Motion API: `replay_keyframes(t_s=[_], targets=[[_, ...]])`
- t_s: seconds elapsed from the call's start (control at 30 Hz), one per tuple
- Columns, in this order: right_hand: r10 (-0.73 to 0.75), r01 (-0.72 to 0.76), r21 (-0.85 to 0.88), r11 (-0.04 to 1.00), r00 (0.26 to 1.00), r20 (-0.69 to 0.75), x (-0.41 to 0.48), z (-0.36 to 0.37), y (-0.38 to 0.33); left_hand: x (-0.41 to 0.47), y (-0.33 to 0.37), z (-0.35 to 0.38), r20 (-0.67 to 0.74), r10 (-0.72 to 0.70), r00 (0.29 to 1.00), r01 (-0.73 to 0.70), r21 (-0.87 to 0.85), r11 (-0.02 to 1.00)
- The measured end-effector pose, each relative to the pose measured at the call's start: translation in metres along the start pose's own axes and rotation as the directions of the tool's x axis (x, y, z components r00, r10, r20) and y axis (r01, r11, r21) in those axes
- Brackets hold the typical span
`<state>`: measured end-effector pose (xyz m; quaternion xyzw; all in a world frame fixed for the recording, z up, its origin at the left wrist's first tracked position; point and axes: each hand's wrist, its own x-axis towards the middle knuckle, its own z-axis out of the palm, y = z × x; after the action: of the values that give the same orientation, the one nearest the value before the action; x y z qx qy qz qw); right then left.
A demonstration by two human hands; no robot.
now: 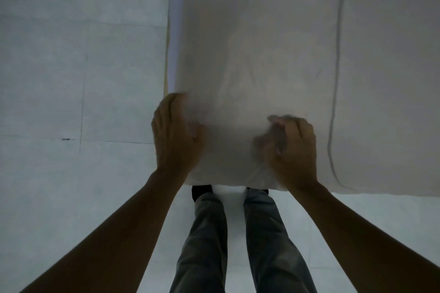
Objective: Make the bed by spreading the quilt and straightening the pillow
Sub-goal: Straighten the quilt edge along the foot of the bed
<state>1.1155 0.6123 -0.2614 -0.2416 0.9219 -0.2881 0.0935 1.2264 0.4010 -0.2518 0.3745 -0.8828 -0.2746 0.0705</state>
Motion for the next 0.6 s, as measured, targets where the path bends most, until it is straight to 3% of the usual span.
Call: replay_keyframes(t_s=[0.1, 0.23, 0.43, 0.6], targets=[[-0.046, 0.051, -0.095, 0.994, 0.998, 0.052, 0.026, 0.021, -0.003, 0.015, 0.005, 0.027, 0.156, 0.321, 0.934, -0.337, 0.088, 0.937], [-0.012, 0.092, -0.386, 0.918, 0.978, 0.206, 0.014, 0.047, 0.02, 0.008, -0.02, 0.056, 0.342, 0.357, 0.869, -0.455, 0.275, 0.847], [0.08, 0.041, -0.48, 0.876, 0.971, 0.227, -0.05, 0.036, 0.048, -0.04, -0.055, 0.047, 0.341, 0.256, 0.904, -0.361, 0.292, 0.885], [0.165, -0.044, -0.468, 0.883, 0.961, 0.222, -0.109, 0.009, 0.061, -0.077, -0.074, 0.026, 0.298, 0.028, 0.954, -0.046, 0.051, 0.998]])
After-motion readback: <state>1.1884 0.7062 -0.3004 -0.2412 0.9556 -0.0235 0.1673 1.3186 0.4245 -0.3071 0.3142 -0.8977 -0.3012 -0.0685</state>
